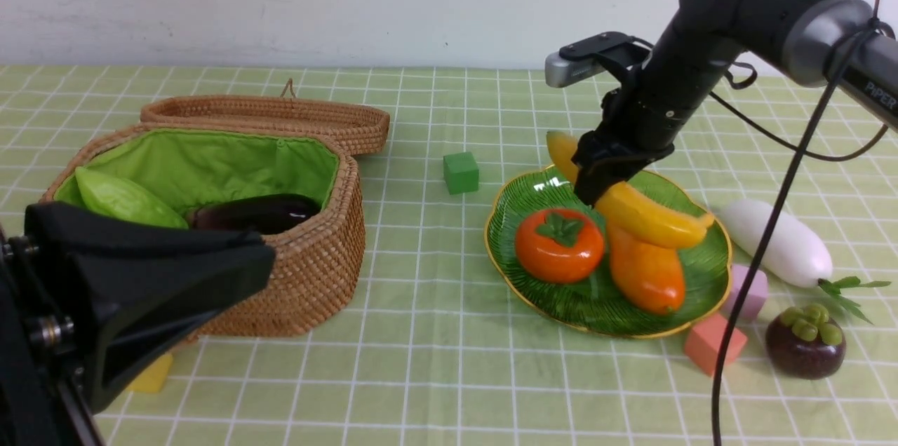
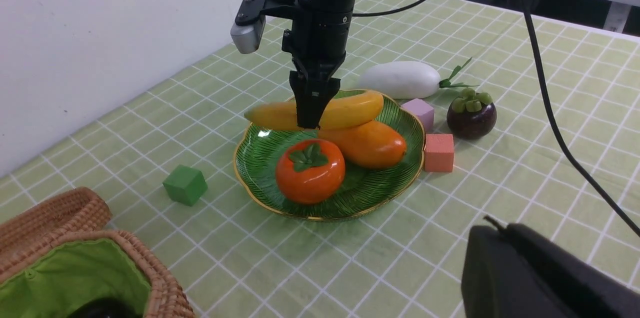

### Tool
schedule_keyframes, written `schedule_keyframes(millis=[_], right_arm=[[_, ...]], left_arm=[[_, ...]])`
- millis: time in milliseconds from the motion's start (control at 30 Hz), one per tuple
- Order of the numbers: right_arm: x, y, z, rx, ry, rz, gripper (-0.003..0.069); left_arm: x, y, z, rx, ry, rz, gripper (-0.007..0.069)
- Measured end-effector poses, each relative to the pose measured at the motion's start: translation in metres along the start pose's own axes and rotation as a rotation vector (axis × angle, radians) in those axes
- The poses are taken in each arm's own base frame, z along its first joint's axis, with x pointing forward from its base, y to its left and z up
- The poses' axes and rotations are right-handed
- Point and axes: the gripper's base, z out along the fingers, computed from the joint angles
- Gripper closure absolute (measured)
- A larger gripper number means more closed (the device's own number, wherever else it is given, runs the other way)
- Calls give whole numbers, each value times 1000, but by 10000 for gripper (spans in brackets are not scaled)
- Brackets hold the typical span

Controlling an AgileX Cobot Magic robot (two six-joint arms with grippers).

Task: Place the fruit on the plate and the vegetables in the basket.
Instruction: Use the right arm to grab a banana and put it into the right plate, then use the right arm to grab a mangosteen and put it into the right plate

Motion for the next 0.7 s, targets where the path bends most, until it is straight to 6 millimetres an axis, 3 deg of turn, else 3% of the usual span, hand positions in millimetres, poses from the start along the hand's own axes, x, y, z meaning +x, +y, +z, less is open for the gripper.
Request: schedule_keyframes(millis=[200,433,567,667,700], right_arm=[[0,-1,0,7,3,-3,174],[-2,-2,-6,36,-5,1,165],[-5,-1,-22,67,-36,27,165],[-8,9,-58,85,-107,84,193],[-8,9,-58,85,-107,89,196]], left_arm=[[0,0,0,0,0,0,632],[0,0,0,0,0,0,632],[0,0,0,0,0,0,631],[0,0,0,0,0,0,630],[0,0,0,0,0,0,630]])
